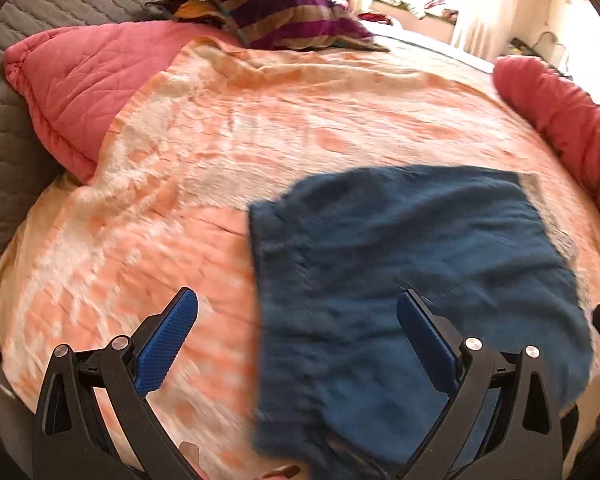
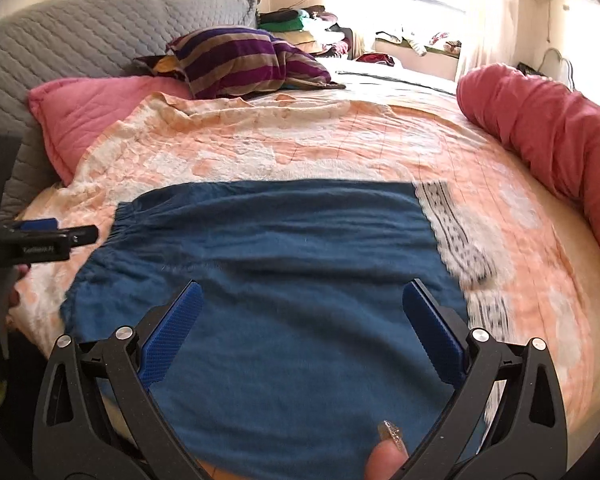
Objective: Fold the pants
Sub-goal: 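Grasp the elastic waistband of the denim pants with the left gripper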
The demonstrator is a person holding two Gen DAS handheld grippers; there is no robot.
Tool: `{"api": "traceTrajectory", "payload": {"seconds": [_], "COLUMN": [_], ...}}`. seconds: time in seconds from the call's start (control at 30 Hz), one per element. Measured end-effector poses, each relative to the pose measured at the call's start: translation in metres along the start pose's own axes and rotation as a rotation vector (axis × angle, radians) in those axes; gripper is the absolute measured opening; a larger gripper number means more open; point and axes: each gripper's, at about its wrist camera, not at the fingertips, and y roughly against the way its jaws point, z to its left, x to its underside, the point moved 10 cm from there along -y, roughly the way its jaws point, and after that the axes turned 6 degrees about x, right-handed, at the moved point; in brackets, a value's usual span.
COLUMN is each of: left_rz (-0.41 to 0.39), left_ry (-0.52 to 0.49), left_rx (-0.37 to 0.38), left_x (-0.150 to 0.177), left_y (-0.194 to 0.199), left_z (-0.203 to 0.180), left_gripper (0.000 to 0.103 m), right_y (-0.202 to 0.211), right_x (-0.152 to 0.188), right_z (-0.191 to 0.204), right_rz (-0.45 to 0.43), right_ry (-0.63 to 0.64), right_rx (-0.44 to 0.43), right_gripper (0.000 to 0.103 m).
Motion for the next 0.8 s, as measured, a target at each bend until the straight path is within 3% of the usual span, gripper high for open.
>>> {"api": "traceTrajectory", "payload": {"seconds": [0.17,0.27,0.43,0.67,0.8], "left_rz": [0.029,0.073,0.115,0.133,0.129], "left_ry": [-0.003,0.048,0.047,0.064,0.02], "left_rx": [-0.043,0.02,0.061,0.082,0.072], "left_x": [-0.025,-0.031,-0.034,-0.036,-0.039], "left_y": [-0.033,-0.055,-0.079,-0.103,-0.108], "left_z": [0.027,0.037,0.04,0.047,0.042], "left_gripper": [0.099,0.099,0.099,0.099,0.097], "right_y": [-0.042,-0.062,-0.095,-0.141,-0.165], "right_x": [-0.02,-0.032,-0.051,-0.067,-0.07], "right_z": [0.016,0.023,0.036,0.046,0.054], "right_rz": [0.07,0.071,0.084,0.133,0.167], "right_ry": [0.024,0.065,0.131,0.199,0.25], "right_rx": [-0.062,-0.048,-0.047,-0.064,-0.049], "right_gripper": [0.095,0.095,0.095,0.095,0.095]}}
